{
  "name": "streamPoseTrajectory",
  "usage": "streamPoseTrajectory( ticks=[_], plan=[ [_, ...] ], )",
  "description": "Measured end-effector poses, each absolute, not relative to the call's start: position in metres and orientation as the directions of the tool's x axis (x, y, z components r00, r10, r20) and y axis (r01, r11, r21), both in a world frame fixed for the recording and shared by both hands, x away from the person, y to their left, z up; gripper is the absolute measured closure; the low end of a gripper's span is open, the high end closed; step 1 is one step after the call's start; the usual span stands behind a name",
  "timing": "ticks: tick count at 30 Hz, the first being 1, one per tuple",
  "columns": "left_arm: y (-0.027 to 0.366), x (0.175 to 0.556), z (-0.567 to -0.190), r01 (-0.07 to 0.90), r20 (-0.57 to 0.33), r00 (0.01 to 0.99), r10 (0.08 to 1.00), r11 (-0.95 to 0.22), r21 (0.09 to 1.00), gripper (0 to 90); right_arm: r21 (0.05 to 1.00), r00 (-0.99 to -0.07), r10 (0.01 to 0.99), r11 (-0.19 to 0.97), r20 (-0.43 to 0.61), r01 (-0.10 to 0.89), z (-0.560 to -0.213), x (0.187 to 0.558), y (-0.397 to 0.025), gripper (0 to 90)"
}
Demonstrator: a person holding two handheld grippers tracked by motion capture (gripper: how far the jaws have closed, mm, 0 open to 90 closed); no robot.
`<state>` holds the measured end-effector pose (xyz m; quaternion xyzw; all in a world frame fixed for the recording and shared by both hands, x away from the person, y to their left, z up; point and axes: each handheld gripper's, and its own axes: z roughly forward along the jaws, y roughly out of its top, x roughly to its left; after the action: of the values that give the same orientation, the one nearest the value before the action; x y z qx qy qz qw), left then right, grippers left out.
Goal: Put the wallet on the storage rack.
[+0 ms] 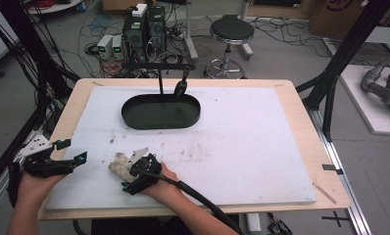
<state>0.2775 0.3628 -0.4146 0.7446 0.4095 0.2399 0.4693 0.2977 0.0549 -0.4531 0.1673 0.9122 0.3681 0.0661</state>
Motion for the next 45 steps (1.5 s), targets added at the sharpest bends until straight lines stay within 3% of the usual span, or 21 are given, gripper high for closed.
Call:
streamPoseTrajectory(
  ticks=[4, 10, 26, 45],
  plan=[
    [0.364, 0.277, -0.414, 0.384, -0.028, 0.548, 0.836, -0.222, 0.896, 17.5, 0.703, -0.932, 0.364, 0.661, 0.005, 0.262, -0.452, 0.299, 0.052, 31.6],
    [0.365, 0.277, -0.415, 0.385, -0.03, 0.545, 0.838, -0.218, 0.897, 17.5, 0.705, -0.934, 0.357, 0.658, 0.016, 0.264, -0.45, 0.301, 0.049, 35.5],
    [0.361, 0.278, -0.415, 0.382, -0.029, 0.556, 0.831, -0.224, 0.897, 17.5, 0.774, -0.905, 0.424, 0.585, -0.036, 0.243, -0.409, 0.328, 0.0, 36.3],
    [0.347, 0.29, -0.415, 0.374, -0.027, 0.588, 0.808, -0.242, 0.895, 17.5, 0.768, -0.867, 0.483, 0.599, -0.123, 0.225, -0.376, 0.377, -0.033, 36.2]
  ],
)
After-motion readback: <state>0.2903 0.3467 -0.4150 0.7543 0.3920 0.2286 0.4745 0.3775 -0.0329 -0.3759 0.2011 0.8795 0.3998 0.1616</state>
